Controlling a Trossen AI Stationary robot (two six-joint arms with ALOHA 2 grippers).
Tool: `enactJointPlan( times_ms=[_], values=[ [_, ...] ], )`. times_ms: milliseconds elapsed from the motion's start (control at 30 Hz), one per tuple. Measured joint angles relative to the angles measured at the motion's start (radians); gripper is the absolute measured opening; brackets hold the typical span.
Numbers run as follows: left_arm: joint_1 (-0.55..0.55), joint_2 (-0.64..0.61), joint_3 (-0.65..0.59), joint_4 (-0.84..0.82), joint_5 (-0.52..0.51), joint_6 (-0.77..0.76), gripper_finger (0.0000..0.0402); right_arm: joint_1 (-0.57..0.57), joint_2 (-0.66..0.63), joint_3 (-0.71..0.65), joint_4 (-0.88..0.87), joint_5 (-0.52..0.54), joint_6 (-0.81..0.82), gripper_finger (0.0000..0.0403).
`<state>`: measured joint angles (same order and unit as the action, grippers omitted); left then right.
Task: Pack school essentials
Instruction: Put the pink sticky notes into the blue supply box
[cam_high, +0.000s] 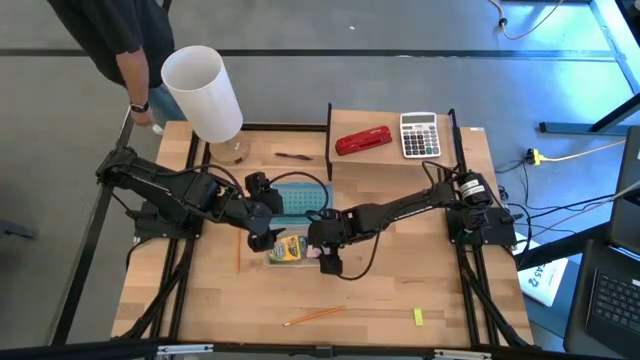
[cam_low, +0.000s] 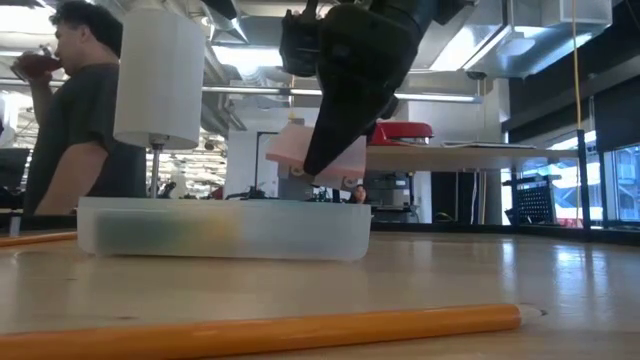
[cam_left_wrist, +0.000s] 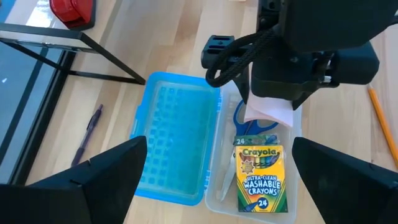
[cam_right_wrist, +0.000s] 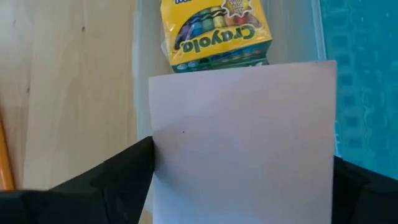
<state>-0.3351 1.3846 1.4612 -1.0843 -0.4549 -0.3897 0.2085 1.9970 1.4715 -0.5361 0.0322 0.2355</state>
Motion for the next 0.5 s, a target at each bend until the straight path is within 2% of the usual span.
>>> enactJointPlan(
  times_ms=[500],
  values=[
    [0.000,0.000,0.000,0.001,0.000,0.001,0.0396,-0.001,0.000,0.000,0.011,-0.007,-0.026,0.0327]
  ],
)
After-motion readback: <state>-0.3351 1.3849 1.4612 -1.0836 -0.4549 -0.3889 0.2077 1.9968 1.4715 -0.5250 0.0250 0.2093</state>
